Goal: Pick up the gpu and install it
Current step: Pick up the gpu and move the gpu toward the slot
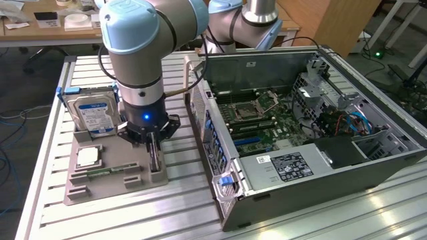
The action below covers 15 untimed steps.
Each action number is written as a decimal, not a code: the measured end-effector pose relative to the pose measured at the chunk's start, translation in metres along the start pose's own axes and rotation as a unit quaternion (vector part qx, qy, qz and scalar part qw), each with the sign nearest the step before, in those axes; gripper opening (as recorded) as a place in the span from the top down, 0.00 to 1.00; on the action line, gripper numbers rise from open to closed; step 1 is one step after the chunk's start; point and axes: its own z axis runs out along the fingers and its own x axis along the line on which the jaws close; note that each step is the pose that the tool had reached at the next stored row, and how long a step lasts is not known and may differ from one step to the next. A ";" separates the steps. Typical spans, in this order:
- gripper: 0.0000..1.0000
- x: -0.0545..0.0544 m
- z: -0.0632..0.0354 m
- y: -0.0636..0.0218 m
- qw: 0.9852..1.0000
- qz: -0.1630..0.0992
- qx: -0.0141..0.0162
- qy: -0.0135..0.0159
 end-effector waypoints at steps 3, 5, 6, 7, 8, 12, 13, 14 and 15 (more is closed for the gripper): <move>0.72 0.000 -0.0133 0.0005 1.000 0.000 0.000 0.000; 0.72 0.000 -0.0219 0.0008 1.000 0.000 0.000 0.000; 0.72 0.000 -0.0247 0.0009 1.000 0.000 0.000 0.000; 0.72 -0.001 -0.0281 0.0010 1.000 0.000 0.000 0.000; 0.72 -0.001 -0.0324 0.0012 1.000 0.000 0.000 0.000; 0.72 -0.001 -0.0503 0.0019 1.000 0.000 0.000 0.000; 0.72 -0.001 -0.0547 0.0021 1.000 0.000 0.000 0.000; 0.72 -0.001 -0.0595 0.0022 1.000 0.000 0.000 0.000; 0.72 -0.001 -0.0640 0.0024 1.000 0.000 0.000 0.000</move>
